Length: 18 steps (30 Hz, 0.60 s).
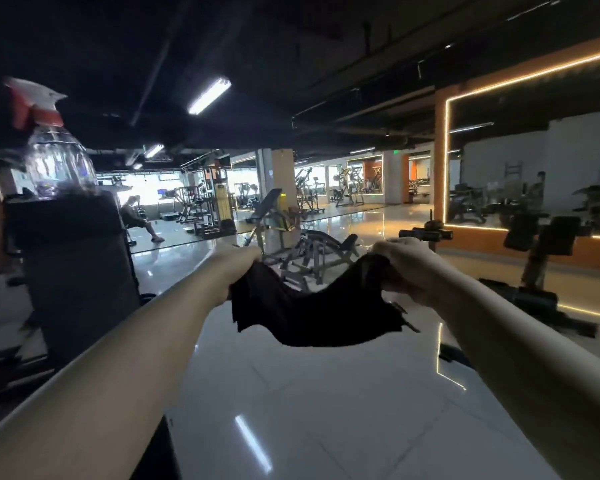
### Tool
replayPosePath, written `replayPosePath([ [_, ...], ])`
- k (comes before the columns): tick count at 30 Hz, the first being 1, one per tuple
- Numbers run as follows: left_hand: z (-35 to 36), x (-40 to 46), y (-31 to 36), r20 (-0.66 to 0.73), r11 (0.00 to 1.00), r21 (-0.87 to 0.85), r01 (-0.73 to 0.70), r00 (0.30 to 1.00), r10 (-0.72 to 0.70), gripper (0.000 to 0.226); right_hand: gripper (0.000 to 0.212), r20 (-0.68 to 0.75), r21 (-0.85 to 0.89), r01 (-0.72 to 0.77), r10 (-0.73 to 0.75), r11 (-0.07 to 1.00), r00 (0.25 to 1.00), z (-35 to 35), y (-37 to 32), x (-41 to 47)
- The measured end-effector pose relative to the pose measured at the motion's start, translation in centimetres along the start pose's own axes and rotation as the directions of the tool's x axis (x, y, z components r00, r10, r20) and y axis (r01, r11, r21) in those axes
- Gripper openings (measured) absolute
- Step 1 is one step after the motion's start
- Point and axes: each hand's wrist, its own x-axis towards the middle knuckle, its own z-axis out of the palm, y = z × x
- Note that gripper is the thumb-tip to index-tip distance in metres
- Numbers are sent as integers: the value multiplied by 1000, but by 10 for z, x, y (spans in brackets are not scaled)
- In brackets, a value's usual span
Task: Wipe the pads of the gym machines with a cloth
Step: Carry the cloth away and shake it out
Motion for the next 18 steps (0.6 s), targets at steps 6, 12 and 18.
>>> replayPosePath([
  [6,-6,-14,-8,180,997,53,-47,983,36,33,31,242,74,-9,-9,997,970,115,-12,-5],
  [12,-80,-13,-24,326,987,49,-152,936,128,16,46,386,8,163,-154,987,910,161,-24,0],
  [18,-131,-4,-22,285,970,59,-237,935,211,19,64,569,-170,206,-74,964,819,181,-4,13],
])
